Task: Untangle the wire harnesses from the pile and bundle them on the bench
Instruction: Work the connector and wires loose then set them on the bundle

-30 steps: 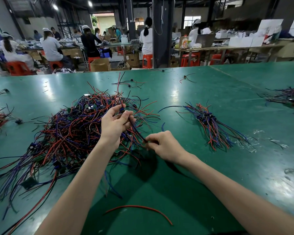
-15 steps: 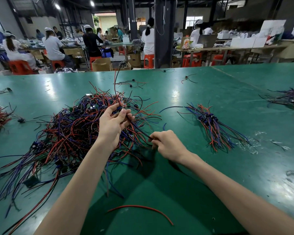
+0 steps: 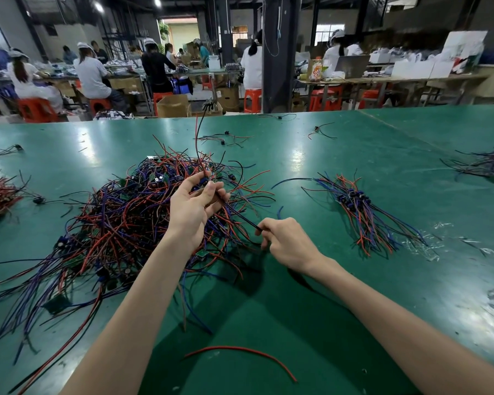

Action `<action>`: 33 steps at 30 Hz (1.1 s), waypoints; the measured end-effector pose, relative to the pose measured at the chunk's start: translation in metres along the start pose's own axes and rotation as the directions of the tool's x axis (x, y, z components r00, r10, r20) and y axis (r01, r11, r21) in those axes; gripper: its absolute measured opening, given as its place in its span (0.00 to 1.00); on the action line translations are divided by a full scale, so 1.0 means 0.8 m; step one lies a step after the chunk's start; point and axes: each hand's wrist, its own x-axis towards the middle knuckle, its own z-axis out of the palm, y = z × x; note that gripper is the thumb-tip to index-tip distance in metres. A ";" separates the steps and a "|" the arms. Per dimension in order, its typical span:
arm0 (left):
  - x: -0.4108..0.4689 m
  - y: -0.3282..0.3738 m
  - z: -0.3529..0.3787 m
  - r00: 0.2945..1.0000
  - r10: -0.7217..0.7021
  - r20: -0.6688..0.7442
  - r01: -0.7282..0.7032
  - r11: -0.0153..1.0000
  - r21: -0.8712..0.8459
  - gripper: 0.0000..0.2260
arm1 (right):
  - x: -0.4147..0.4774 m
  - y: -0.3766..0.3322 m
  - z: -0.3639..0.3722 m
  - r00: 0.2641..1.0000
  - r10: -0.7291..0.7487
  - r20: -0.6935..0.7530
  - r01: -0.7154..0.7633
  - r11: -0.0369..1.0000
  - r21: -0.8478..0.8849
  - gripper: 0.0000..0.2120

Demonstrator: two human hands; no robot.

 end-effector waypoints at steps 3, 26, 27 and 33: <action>0.000 0.001 0.000 1.000 -0.001 0.000 0.001 1.000 -0.015 0.09 | 0.000 0.000 0.000 0.999 0.029 -0.039 -0.029 0.999 0.019 0.07; 0.000 -0.004 0.006 0.994 -0.097 0.055 0.101 0.991 -0.091 0.07 | -0.003 0.008 -0.017 0.999 0.036 0.000 -0.035 0.992 0.122 0.07; 0.001 -0.003 0.004 0.994 -0.104 0.045 0.108 0.988 -0.108 0.07 | -0.006 0.002 -0.018 0.999 -0.032 0.012 0.030 0.992 0.126 0.06; 0.009 0.005 -0.002 0.970 -0.244 0.015 0.243 0.961 -0.129 0.07 | -0.017 -0.029 -0.008 0.994 -0.100 0.053 0.084 0.964 0.251 0.06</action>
